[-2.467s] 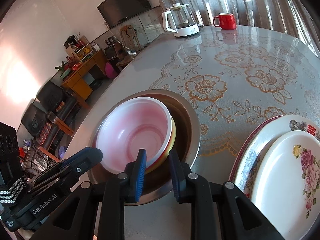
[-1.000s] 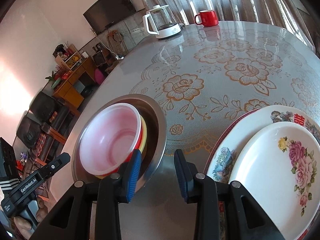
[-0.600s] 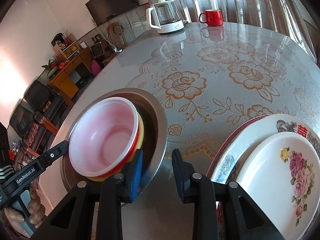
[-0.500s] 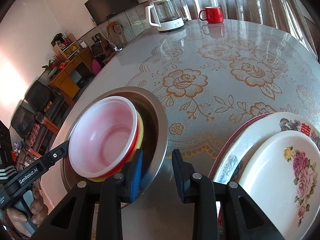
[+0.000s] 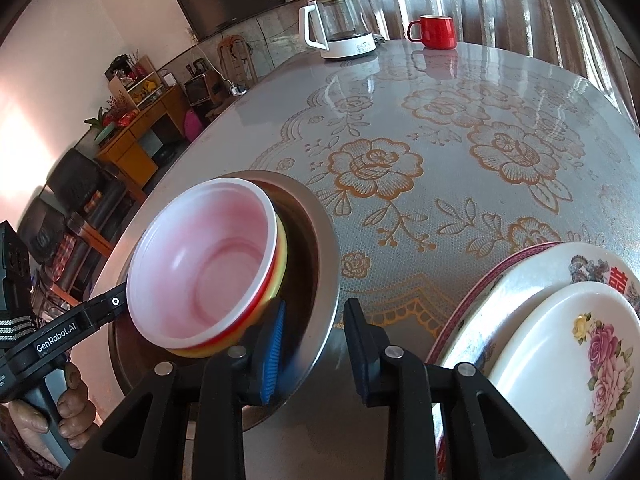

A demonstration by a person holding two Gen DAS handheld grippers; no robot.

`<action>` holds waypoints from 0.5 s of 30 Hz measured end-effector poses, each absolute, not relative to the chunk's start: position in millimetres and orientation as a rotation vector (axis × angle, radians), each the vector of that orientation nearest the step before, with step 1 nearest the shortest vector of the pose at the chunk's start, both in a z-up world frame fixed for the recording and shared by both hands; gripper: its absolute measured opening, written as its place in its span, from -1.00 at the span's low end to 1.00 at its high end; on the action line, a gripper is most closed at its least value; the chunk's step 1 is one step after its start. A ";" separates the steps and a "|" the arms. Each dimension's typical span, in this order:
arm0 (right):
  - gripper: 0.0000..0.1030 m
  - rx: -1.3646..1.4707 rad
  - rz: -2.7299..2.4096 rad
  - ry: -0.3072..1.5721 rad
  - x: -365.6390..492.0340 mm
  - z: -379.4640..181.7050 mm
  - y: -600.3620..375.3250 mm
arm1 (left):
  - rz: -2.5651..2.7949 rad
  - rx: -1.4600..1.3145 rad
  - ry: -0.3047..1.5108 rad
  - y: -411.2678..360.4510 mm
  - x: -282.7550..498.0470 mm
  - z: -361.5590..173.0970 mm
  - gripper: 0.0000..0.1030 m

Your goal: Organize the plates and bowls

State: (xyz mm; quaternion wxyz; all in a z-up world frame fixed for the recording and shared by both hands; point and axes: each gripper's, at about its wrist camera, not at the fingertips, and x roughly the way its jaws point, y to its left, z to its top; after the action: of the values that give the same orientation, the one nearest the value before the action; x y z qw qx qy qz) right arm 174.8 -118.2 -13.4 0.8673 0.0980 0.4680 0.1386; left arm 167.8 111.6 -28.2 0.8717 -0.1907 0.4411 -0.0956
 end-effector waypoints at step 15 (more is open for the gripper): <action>-0.58 0.161 0.316 0.962 173.1 -10.9 -110.8 | -0.279 -0.347 0.868 100.2 152.9 -19.5 -0.63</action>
State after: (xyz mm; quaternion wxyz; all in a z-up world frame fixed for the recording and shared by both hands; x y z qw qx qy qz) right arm 173.1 -110.8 -10.9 0.8716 0.0768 0.4600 0.1511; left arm 152.9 100.2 -19.5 0.8833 -0.1669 0.4172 -0.1338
